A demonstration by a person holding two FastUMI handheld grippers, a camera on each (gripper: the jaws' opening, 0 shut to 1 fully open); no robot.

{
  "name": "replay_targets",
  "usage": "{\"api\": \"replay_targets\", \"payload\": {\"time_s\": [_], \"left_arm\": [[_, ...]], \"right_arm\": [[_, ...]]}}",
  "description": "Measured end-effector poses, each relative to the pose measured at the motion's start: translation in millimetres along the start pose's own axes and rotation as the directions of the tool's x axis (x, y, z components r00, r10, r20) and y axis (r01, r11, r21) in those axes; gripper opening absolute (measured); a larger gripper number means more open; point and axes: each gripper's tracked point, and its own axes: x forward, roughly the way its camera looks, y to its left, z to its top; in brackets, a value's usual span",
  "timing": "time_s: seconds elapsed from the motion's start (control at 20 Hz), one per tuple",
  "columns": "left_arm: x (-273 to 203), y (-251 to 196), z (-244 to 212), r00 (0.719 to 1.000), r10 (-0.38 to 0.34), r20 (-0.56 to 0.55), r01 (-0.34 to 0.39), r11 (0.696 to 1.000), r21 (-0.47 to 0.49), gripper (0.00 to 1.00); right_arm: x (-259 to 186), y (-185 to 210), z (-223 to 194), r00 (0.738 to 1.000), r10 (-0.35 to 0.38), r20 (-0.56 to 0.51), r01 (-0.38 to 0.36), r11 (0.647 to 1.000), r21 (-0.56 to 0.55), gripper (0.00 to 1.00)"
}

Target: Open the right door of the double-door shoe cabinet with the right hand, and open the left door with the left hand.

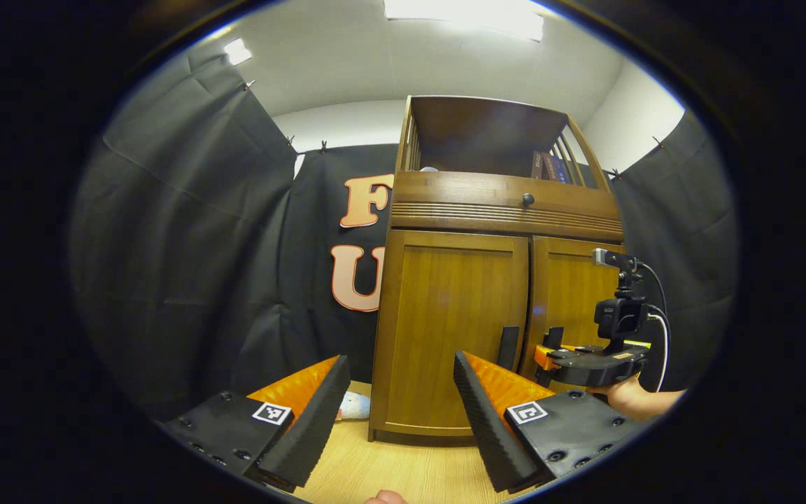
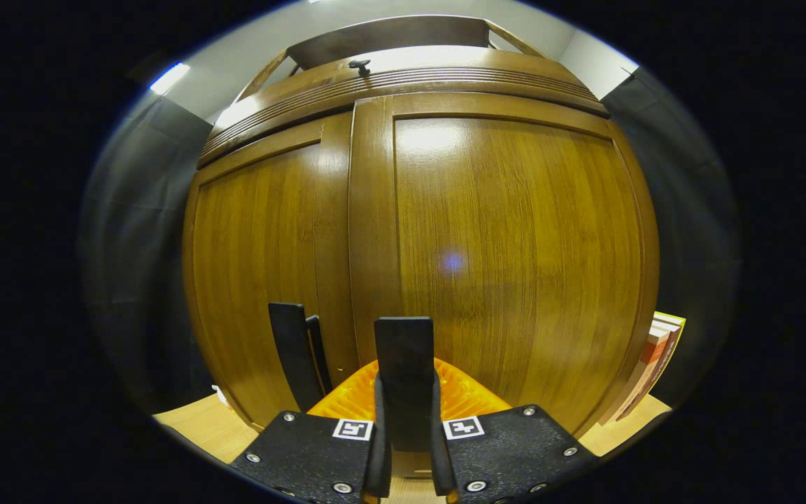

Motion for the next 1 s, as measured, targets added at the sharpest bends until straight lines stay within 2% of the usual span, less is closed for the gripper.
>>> {"api": "replay_targets", "payload": {"time_s": [0.2, 0.25, 0.3, 0.45, 0.5, 0.55, 0.65, 0.7, 0.8, 0.95, 1.0], "left_arm": [[-4, -5, 2, 1.000, -0.002, 0.003, 0.002, 1.000, 0.003, 0.95], [-6, -6, 2, 1.000, -0.003, 0.003, 0.003, 1.000, 0.002, 0.94], [-6, -9, 2, 1.000, -0.007, 0.001, 0.007, 1.000, 0.002, 0.92], [-8, -17, 0, 1.000, -0.018, -0.003, 0.018, 1.000, 0.003, 0.92], [-8, -21, 0, 1.000, -0.025, -0.005, 0.025, 1.000, 0.001, 0.92], [-9, -25, 0, 0.999, -0.032, -0.006, 0.032, 0.999, 0.000, 0.92], [-10, -32, -2, 0.999, -0.043, -0.005, 0.043, 0.999, 0.000, 0.96], [-10, -36, -2, 0.999, -0.048, -0.004, 0.048, 0.999, -0.001, 0.92], [-11, -45, -2, 0.998, -0.067, -0.009, 0.067, 0.998, -0.004, 0.96], [-12, -59, -5, 0.995, -0.095, -0.010, 0.094, 0.995, -0.010, 0.96], [-11, -63, -6, 0.995, -0.104, -0.011, 0.104, 0.995, -0.012, 0.92]], "right_arm": [[-21, 0, -1, 1.000, 0.021, -0.006, -0.020, 1.000, 0.008, 0.23], [-27, -1, -1, 1.000, 0.028, -0.008, -0.028, 1.000, 0.013, 0.18], [-34, -2, -1, 0.999, 0.033, -0.009, -0.033, 0.999, 0.019, 0.22], [-60, -6, -2, 0.999, 0.044, -0.010, -0.044, 0.999, 0.000, 0.23], [-71, -9, -2, 0.999, 0.049, -0.012, -0.049, 0.999, -0.010, 0.27], [-80, -12, -2, 0.999, 0.052, -0.015, -0.052, 0.999, -0.012, 0.22], [-97, -19, 0, 0.998, 0.054, -0.019, -0.054, 0.999, -0.001, 0.23], [-107, -23, 2, 0.998, 0.053, -0.019, -0.053, 0.999, 0.001, 0.23], [-126, -33, 2, 0.998, 0.059, -0.020, -0.059, 0.998, -0.010, 0.23], [-151, -49, 2, 0.997, 0.066, -0.045, -0.067, 0.998, -0.017, 0.22], [-159, -56, 2, 0.997, 0.063, -0.051, -0.064, 0.998, -0.015, 0.22]]}}
